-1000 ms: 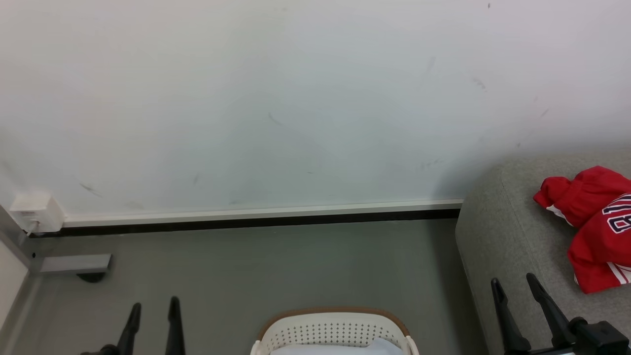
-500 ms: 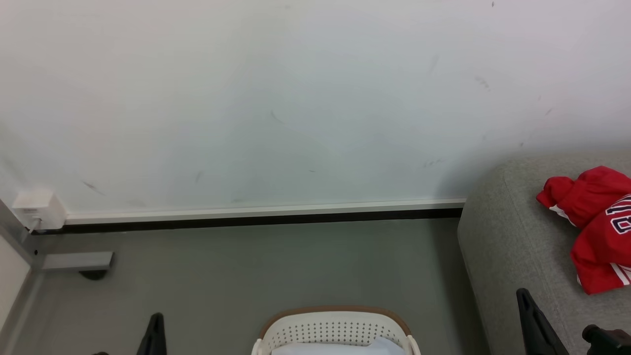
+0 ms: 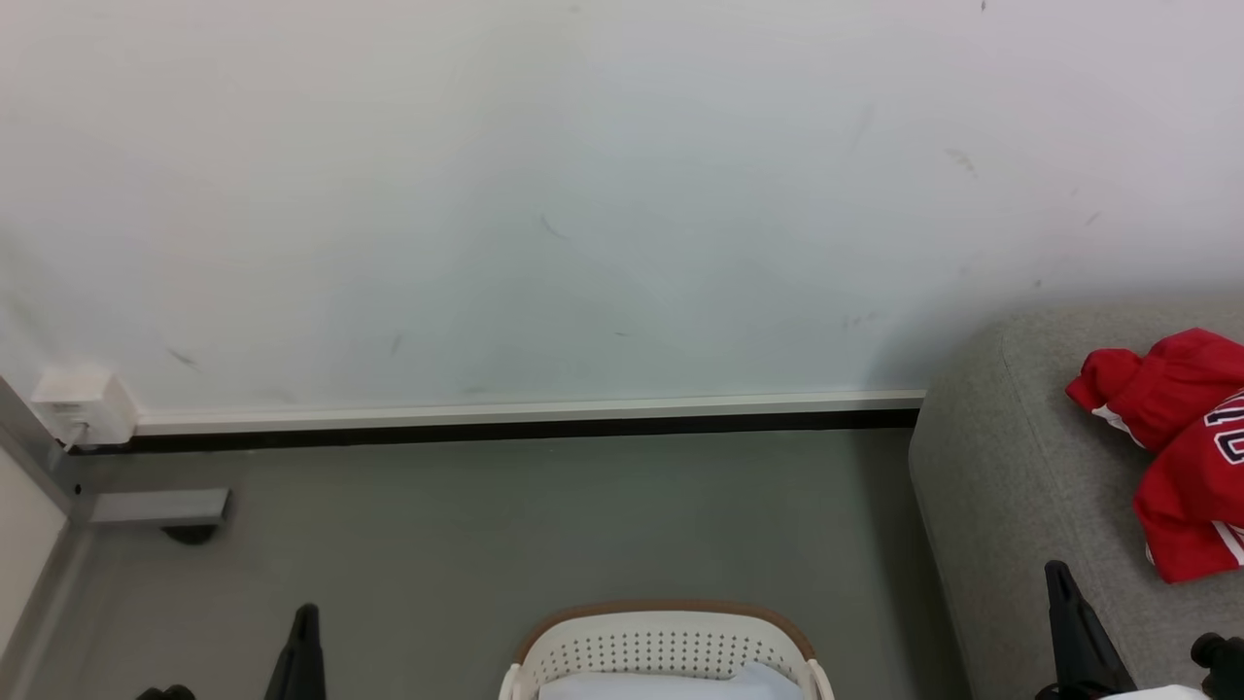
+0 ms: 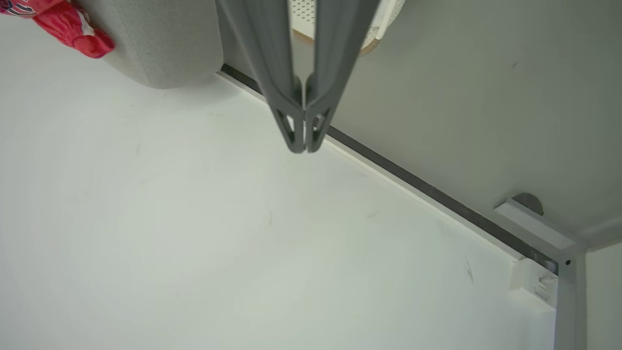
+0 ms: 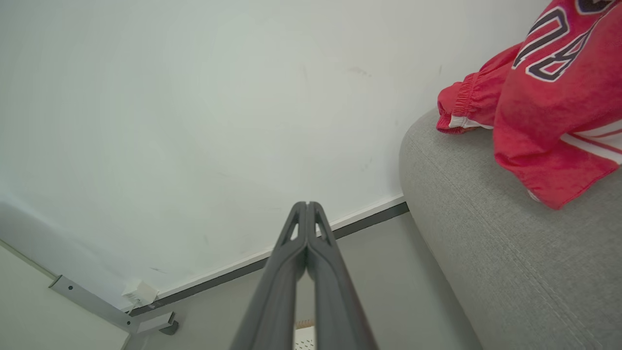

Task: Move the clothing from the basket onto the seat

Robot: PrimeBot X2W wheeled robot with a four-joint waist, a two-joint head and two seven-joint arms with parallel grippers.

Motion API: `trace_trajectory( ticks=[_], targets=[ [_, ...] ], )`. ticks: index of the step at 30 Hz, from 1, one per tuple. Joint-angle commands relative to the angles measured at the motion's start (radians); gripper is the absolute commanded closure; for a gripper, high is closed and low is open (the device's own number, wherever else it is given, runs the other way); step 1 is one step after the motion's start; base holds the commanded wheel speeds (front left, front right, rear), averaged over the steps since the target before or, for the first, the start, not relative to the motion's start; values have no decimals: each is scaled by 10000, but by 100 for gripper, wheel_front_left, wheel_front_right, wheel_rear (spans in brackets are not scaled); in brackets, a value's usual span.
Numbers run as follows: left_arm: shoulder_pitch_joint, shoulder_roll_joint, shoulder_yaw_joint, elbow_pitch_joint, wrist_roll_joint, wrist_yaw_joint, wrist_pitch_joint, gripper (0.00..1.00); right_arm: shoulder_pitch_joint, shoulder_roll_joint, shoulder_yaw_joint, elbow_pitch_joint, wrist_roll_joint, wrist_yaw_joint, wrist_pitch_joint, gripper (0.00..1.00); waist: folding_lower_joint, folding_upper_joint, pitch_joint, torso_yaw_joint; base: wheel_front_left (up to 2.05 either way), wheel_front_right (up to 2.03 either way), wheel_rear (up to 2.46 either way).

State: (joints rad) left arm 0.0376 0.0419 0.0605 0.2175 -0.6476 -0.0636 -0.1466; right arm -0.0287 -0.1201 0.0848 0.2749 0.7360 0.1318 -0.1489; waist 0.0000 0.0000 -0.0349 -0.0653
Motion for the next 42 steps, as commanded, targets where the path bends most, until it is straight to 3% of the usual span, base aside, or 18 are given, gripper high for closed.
trace_trajectory(
  ticks=[1, 42],
  targets=[
    [-281, 61, 64, -109, -389, -73, 86, 100, -308, -8, -129, -173, 349, -4, 85, 100, 0, 0, 5, 9, 0, 0, 0],
    [-928, 93, 318, 85, -5165, -397, 1394, 100, -610, 339, -1086, -263, 4714, -11, 1396, 100, 0, 0, 157, 270, 0, 0, 0]
  ],
)
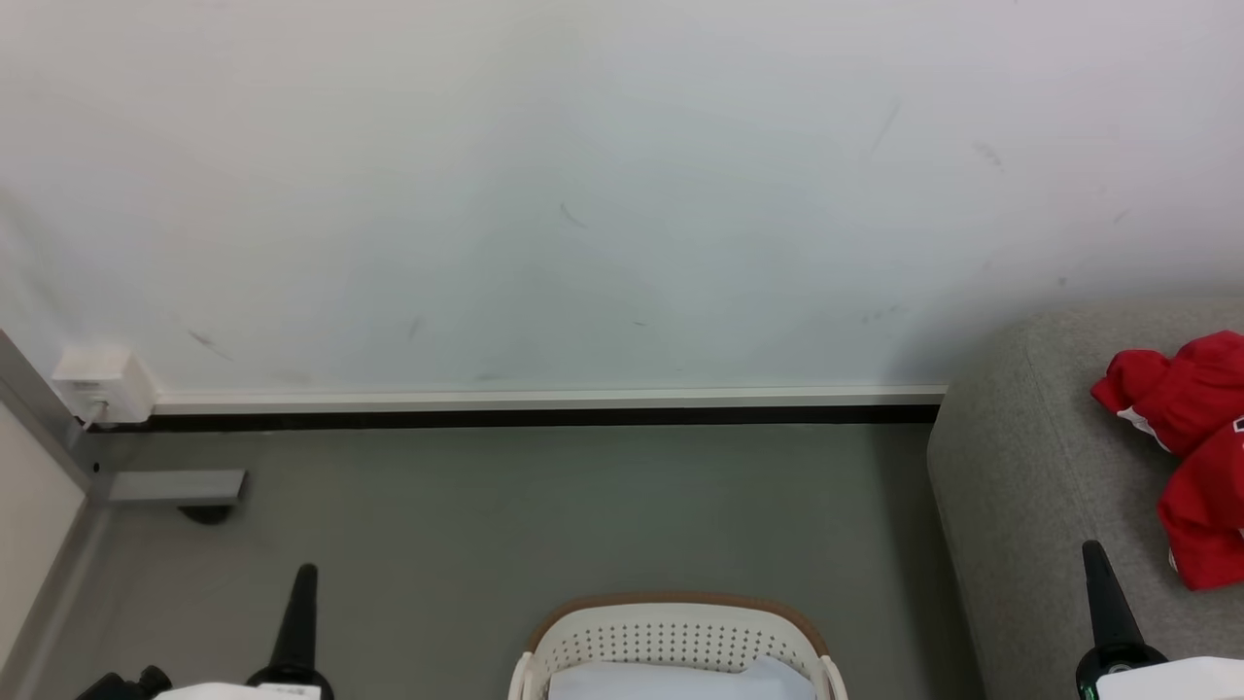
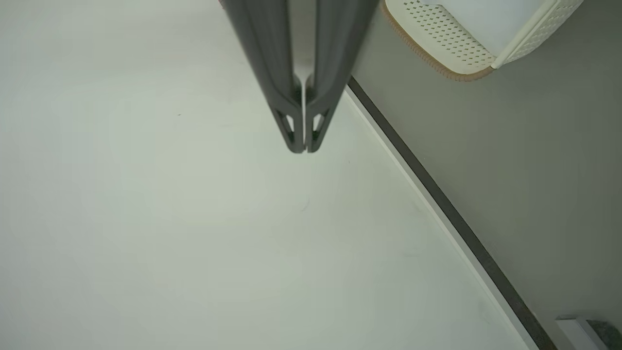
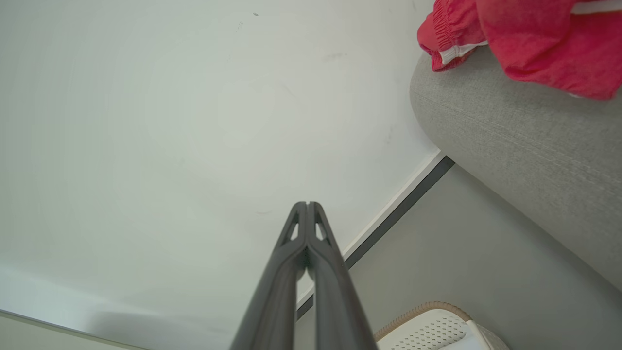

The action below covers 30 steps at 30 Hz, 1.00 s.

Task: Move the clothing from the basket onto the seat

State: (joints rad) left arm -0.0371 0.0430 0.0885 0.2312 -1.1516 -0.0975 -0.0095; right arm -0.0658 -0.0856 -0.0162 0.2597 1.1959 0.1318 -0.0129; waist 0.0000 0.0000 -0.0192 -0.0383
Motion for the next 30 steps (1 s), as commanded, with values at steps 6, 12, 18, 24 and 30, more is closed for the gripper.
trace_trajectory(
  ticks=[6, 12, 18, 24, 30],
  targets=[
    [-263, 86, 72, -26, -697, -92, 199, 100, -258, 36, -187, -125, 638, -12, 192, 100, 0, 0, 23, 40, 0, 0, 0],
    [-331, 89, 103, -5, -1241, -132, 345, 100, -291, 73, -299, -135, 1140, -13, 332, 100, 0, 0, 46, 79, 0, 0, 0],
    [-396, 93, 130, 20, -1771, -177, 472, 100, -324, 109, -407, -143, 1616, -14, 481, 100, 0, 0, 69, 118, 0, 0, 0],
    [-478, 96, 160, 39, -2288, -191, 610, 100, -363, 145, -502, -150, 2055, -15, 621, 100, 0, 0, 91, 157, 0, 0, 0],
    [-530, 100, 180, 61, -2734, -232, 741, 100, -378, 187, -600, -157, 2468, -16, 753, 100, 0, 0, 114, 196, 0, 0, 0]
  ],
)
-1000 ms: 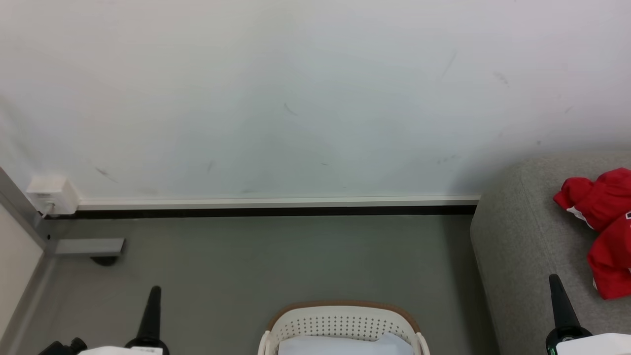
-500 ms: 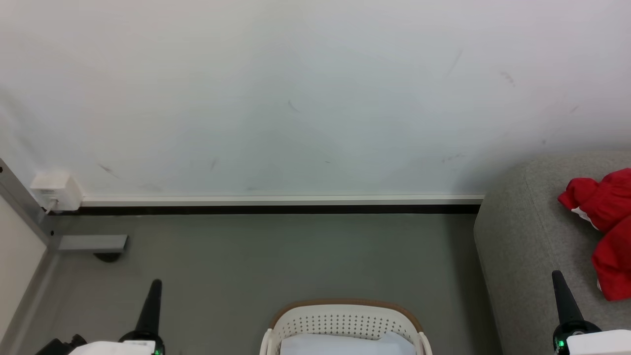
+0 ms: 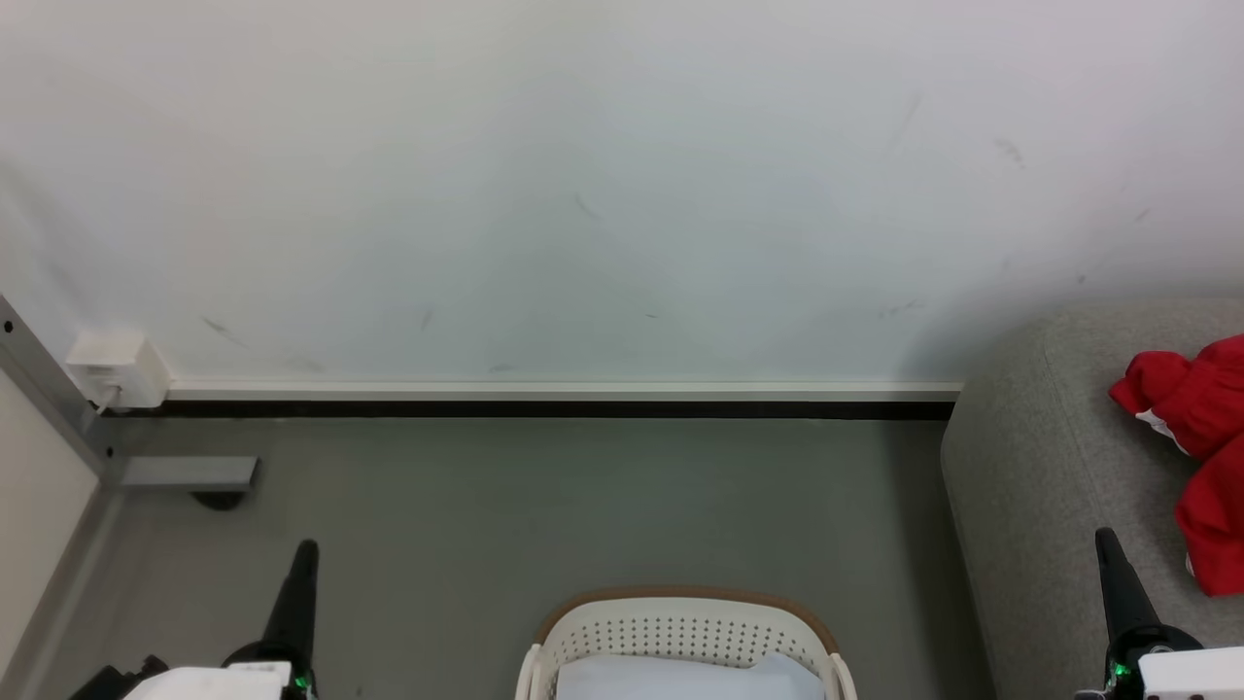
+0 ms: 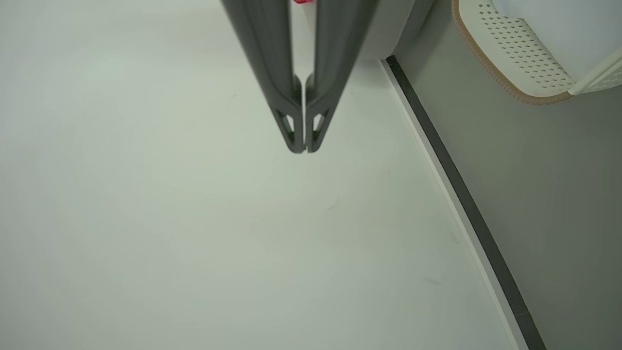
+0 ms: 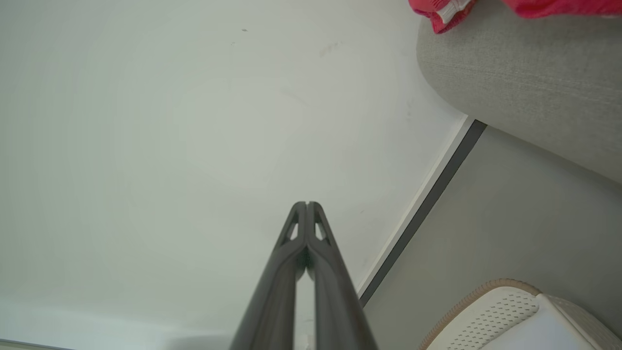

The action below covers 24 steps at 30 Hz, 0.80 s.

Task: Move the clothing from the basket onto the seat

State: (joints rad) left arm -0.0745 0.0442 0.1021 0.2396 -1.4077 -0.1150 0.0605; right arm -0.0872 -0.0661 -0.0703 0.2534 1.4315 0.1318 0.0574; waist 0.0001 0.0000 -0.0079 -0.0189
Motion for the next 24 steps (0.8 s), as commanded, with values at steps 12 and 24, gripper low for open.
trace_trajectory(
  ticks=[12, 24],
  targets=[
    [-274, 92, 89, 19, -1049, -105, 281, 100, -200, 65, -236, -109, 917, -18, 285, 100, -1, 0, 47, 81, 0, 0, 0],
    [-364, 95, 129, 59, -1830, -176, 504, 100, -248, 127, -400, -114, 1649, -20, 503, 100, -1, 0, 93, 159, 0, 0, 0]
  ],
)
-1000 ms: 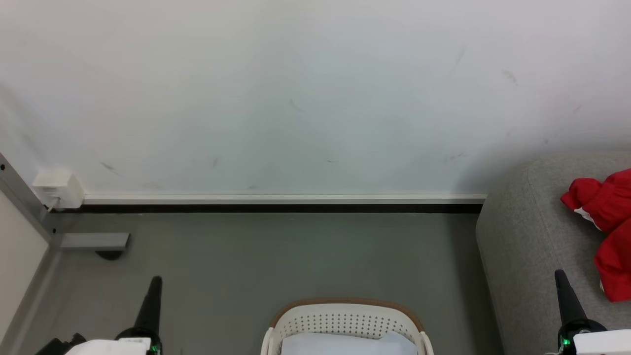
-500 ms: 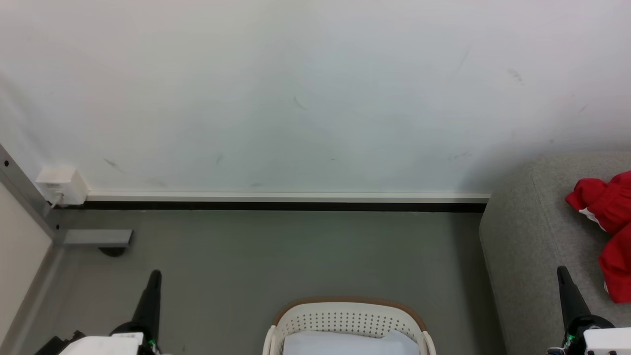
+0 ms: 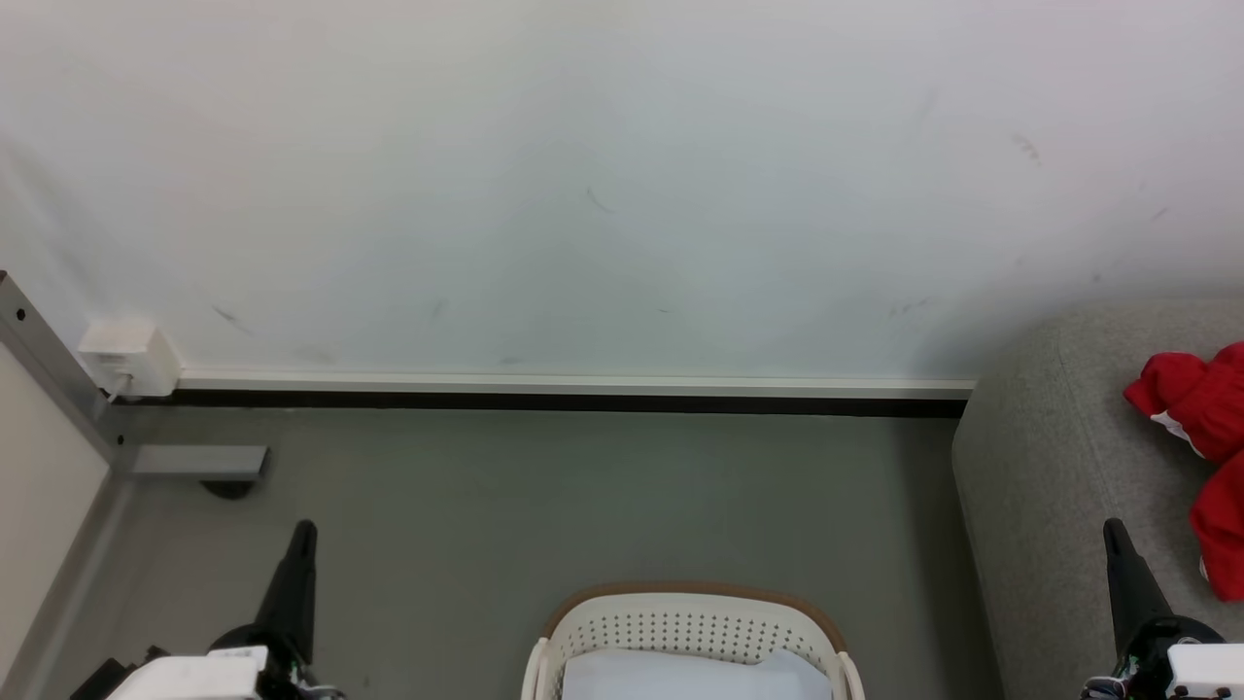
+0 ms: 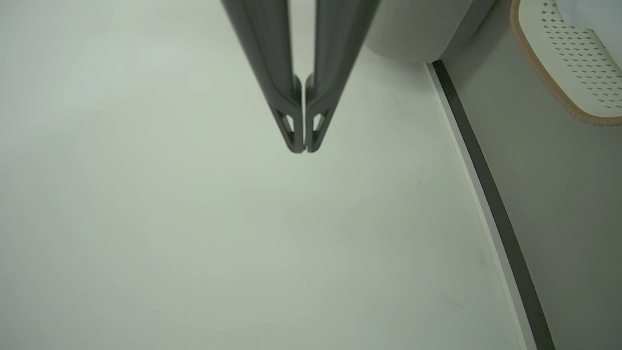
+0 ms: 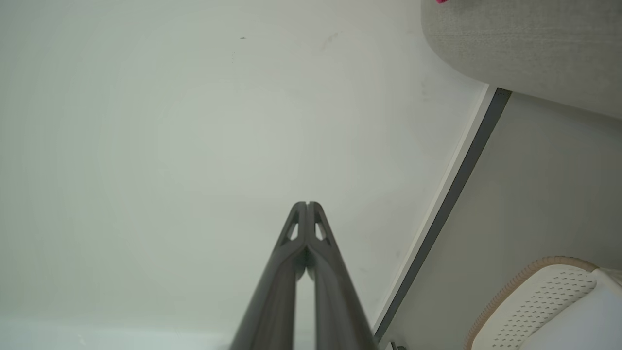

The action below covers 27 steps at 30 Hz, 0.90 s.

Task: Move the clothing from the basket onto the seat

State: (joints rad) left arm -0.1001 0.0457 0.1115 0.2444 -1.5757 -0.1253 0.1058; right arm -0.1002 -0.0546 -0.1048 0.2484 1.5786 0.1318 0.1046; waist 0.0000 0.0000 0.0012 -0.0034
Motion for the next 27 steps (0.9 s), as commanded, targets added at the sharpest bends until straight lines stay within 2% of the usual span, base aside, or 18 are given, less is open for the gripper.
trace_trajectory(
  ticks=[1, 27],
  targets=[
    [-113, 81, 37, 14, -205, -76, 67, 100, -123, 17, -71, -65, 239, -20, 60, 100, 0, 0, 6, 10, 0, 0, 0],
    [-135, 80, 44, 21, -429, -93, 124, 100, -137, 34, -120, -61, 356, -21, 116, 100, 0, 0, 19, 34, 0, 0, 0]
  ],
)
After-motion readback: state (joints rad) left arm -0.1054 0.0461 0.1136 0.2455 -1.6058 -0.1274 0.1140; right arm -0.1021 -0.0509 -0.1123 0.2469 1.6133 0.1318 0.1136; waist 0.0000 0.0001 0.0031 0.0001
